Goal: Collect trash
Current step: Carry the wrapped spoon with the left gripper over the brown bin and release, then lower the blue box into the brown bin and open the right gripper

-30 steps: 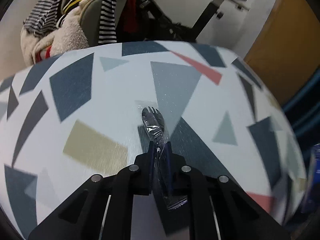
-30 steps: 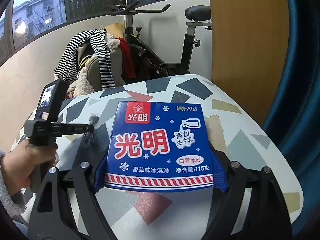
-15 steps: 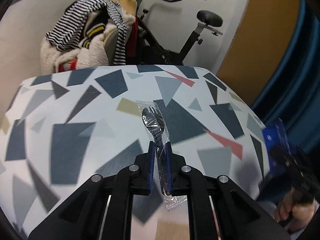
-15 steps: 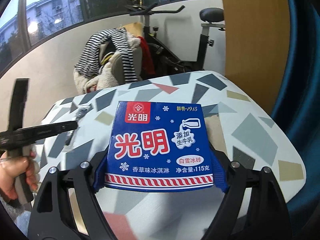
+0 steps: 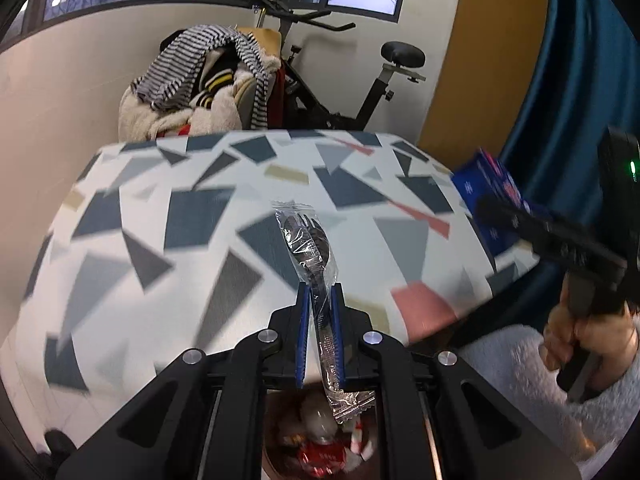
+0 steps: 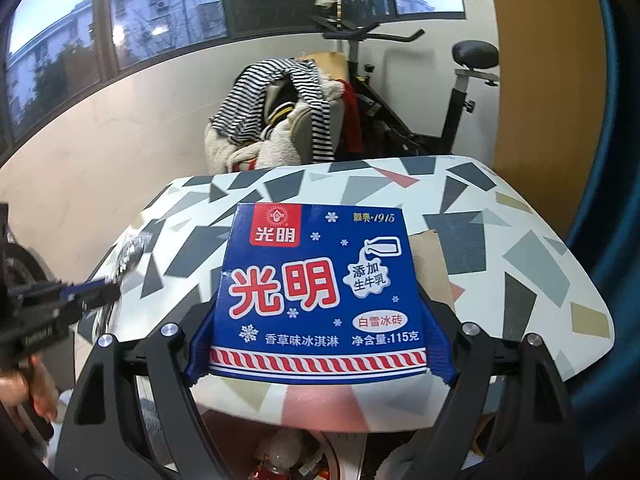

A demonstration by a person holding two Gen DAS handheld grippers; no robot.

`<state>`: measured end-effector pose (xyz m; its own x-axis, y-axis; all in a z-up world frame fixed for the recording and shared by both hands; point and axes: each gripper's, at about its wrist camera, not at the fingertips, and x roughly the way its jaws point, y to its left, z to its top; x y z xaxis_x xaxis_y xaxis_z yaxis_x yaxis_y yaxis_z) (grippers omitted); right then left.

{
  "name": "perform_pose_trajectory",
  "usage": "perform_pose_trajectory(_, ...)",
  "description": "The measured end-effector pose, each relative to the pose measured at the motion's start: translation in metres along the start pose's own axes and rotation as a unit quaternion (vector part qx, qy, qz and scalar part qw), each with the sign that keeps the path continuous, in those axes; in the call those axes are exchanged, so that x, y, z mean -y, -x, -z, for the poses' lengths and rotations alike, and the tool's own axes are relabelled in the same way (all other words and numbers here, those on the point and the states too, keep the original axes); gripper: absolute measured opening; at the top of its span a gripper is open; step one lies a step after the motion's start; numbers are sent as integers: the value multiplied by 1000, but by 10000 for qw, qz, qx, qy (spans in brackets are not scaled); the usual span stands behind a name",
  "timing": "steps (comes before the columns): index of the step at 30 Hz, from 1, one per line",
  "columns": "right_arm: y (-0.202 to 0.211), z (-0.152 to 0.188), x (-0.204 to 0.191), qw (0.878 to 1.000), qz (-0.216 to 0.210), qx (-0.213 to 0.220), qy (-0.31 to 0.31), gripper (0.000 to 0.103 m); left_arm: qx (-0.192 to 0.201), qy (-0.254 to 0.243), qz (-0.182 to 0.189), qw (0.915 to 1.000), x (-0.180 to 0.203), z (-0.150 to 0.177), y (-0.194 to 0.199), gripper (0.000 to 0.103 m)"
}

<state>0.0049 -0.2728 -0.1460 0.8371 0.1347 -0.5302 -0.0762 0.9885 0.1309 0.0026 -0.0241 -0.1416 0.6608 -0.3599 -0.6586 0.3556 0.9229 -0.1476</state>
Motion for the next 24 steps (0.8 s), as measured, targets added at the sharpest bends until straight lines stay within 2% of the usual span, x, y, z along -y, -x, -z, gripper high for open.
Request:
perform_pose_trajectory(8,20,23,-26,9998,-53,-145,80,81,-397,133,26,9991,13,77,-2,11)
perform_pose_trajectory(11,25,33,-31,9997,-43,-193,115,81,-502,176,8,9986,13,89,-7,11)
perform_pose_trajectory(12,26,37,-33,9997,-36,-225,103,81,-519,200,38,9984,12,91,-7,15)
perform_pose_trajectory(14,27,43,-31,9997,-37,-251,66,81,-508,197,104,9985,13,91,-5,37)
perform_pose_trajectory(15,28,46,-30,9996,-42,-258,49,81,-449,191,91,9988,13,90,-3,58)
perform_pose_trajectory(16,31,50,-33,9996,-40,-283,19,81,-338,193,61,9992,13,88,1,65)
perform_pose_trajectory(18,31,54,-32,9995,-46,-310,29,81,-196,211,-3,9996,12,82,8,70)
perform_pose_trajectory(22,30,62,-30,9992,-63,-389,94,81,107,347,-188,9992,6,68,27,91)
perform_pose_trajectory(24,27,67,-32,9986,-95,-497,175,81,304,314,-372,9984,5,60,38,93)
